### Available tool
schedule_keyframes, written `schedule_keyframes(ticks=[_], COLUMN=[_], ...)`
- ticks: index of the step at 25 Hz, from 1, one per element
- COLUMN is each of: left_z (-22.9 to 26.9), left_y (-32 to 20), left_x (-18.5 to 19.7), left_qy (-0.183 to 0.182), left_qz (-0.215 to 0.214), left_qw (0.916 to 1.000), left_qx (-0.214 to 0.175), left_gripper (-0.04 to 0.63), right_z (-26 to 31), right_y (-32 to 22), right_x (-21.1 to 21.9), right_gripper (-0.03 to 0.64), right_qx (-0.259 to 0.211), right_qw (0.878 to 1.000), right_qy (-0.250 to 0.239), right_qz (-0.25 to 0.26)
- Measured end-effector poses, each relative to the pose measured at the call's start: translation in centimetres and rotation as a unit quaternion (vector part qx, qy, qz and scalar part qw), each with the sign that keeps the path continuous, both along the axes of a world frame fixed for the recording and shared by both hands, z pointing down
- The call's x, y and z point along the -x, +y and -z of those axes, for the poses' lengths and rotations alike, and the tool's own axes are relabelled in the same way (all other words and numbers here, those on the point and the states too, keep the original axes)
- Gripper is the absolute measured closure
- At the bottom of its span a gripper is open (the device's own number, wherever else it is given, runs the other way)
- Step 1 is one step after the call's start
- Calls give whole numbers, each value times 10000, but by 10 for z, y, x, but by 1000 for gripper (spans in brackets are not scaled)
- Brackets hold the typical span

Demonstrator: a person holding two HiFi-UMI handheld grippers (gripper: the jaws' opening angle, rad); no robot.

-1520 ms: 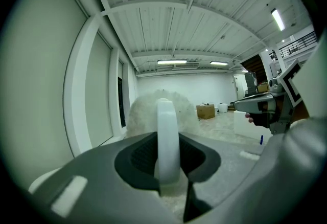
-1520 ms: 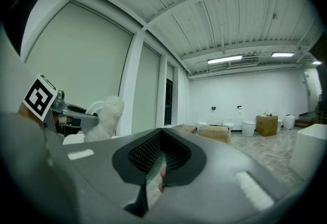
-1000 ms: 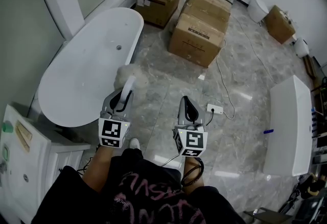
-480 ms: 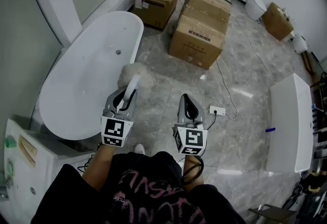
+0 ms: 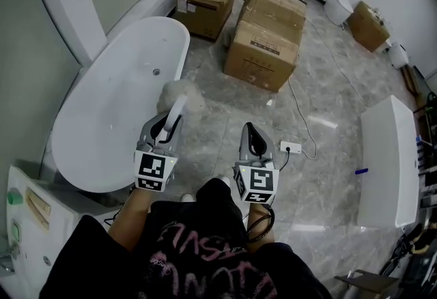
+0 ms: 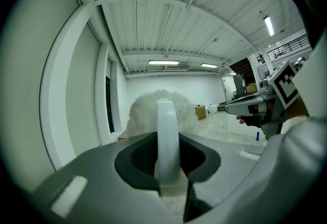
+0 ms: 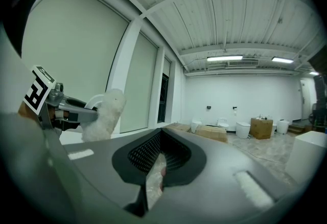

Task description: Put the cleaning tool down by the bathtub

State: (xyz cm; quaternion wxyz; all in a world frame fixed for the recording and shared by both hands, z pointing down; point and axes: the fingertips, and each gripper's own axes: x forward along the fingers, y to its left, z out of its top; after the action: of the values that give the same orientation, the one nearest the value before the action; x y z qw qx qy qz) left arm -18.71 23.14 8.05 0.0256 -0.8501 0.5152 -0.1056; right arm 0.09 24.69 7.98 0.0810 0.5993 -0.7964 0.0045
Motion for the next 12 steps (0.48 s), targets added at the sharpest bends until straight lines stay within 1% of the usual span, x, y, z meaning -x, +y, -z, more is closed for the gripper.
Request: schedule_keyframes(ticks=[8,12], left_z=[-2,-1], left_y=[-27,-40], left_x=[-8,-13], left_qy=[-39,-45], left_qz=[-58,-21], left_qw=[10000,10000], left_qx=[6,-6], left_gripper=[511,511], right_z=[-9,-4], right_y=[-25,-41], right_x=[-8,-9], right_gripper=[603,603], right_qx=[82,25], right_qw=[10000,10000], right_qy=[37,5], right_qz=[3,92])
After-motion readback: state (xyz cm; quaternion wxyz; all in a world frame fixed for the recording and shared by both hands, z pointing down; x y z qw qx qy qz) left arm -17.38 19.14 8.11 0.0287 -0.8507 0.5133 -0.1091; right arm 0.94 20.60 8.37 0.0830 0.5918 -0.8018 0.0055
